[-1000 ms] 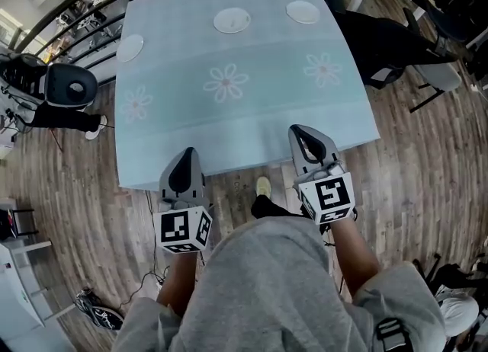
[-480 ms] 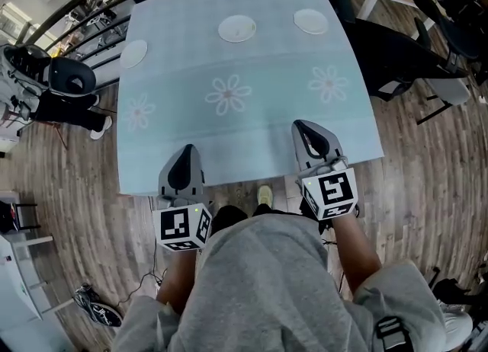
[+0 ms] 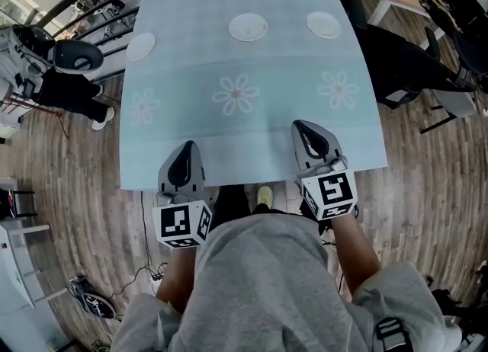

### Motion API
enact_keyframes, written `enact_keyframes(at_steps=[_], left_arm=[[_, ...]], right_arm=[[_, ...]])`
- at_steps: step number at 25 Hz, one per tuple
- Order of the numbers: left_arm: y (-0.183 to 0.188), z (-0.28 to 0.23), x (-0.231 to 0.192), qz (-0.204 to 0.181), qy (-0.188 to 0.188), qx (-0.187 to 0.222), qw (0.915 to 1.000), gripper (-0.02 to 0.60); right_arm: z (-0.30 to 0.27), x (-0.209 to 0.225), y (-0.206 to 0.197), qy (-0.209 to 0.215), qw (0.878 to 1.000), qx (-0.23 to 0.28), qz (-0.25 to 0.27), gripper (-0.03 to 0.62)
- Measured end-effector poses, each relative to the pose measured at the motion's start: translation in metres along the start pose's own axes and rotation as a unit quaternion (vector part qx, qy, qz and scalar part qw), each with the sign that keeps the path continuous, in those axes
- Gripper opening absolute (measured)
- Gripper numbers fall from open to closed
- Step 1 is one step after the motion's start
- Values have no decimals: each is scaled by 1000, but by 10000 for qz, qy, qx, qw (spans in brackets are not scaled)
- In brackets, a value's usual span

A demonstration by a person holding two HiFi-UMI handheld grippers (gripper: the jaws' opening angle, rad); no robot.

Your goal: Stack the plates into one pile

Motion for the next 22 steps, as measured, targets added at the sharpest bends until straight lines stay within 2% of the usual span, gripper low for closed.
enact_keyframes(at_steps=[8, 22], left_arm=[[4, -22, -19, -78, 70, -25, 9999, 15], [1, -91, -60, 86, -42, -179, 9998, 15]], right_arm=[[-22, 2, 7, 39, 10000, -27, 18, 27], [-94, 16, 14, 64, 9996, -264, -6, 26]])
Point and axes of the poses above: the fingertips, and each gripper's own axes: z backward along the fingers, x to its right, y out of its top, the point moved 4 cm from there along z, backward along the fingers, and after that the axes turned 1 degree about -z, right-handed, at the moved point
